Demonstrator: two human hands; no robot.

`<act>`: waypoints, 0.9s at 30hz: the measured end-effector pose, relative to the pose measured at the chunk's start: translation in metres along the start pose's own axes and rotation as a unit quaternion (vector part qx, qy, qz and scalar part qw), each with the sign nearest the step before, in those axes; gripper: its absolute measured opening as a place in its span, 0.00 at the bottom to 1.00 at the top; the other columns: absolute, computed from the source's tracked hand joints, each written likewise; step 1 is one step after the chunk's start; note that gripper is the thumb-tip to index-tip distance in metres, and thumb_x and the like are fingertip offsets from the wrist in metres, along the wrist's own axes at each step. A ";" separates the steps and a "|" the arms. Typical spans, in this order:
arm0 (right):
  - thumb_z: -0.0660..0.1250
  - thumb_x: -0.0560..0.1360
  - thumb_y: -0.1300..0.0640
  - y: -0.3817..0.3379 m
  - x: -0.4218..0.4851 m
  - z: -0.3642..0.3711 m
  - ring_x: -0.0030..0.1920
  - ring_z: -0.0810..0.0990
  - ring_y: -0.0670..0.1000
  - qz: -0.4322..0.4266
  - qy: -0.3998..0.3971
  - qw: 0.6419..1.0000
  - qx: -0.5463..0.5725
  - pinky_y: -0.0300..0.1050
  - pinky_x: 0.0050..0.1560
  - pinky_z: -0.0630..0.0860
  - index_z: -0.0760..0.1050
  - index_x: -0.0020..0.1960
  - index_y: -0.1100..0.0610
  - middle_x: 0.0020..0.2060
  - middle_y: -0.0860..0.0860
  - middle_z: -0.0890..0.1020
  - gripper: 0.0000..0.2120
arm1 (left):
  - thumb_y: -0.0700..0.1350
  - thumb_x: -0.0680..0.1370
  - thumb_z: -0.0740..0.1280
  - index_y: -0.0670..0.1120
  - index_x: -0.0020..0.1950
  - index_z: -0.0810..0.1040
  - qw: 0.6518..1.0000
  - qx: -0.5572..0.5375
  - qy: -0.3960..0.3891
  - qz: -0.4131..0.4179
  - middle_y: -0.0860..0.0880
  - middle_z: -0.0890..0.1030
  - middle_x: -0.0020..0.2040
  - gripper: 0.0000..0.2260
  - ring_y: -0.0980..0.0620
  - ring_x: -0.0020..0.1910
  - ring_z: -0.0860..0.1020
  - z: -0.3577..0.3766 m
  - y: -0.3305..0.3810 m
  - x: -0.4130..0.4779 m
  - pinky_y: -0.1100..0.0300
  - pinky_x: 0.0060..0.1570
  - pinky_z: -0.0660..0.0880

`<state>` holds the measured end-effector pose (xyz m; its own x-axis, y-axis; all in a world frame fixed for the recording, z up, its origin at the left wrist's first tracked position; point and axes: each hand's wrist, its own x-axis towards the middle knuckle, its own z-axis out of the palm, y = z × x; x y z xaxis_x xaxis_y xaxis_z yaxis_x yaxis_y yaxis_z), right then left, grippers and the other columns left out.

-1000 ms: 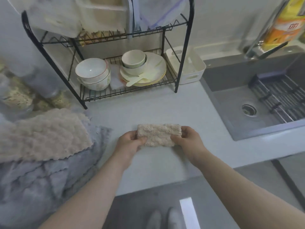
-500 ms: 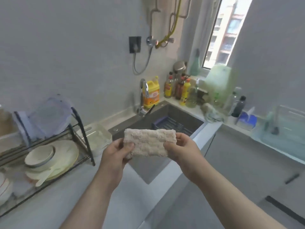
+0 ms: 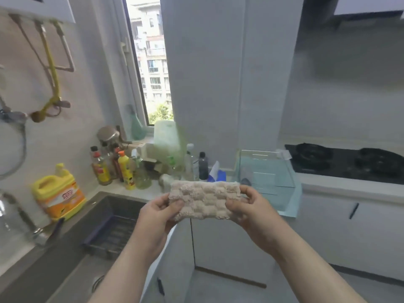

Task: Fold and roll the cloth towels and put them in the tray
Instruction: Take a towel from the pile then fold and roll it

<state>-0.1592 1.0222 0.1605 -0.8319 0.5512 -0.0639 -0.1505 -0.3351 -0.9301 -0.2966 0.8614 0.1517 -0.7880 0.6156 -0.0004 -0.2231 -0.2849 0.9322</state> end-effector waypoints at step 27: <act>0.67 0.60 0.63 -0.056 0.368 -0.282 0.46 0.81 0.58 0.088 0.222 0.952 -0.192 0.50 0.47 0.75 0.73 0.52 0.64 0.50 0.65 0.82 0.20 | 0.49 0.72 0.71 0.46 0.58 0.80 0.963 0.230 -0.121 -0.077 0.47 0.83 0.48 0.16 0.52 0.46 0.81 0.218 -0.174 0.474 0.56 0.53 0.76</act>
<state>-0.3066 1.4595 0.0867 -0.5055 0.8095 -0.2986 0.2484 -0.1949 -0.9489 -0.5060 1.3626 0.0677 -0.5972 0.7932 -0.1187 -0.0047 0.1446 0.9895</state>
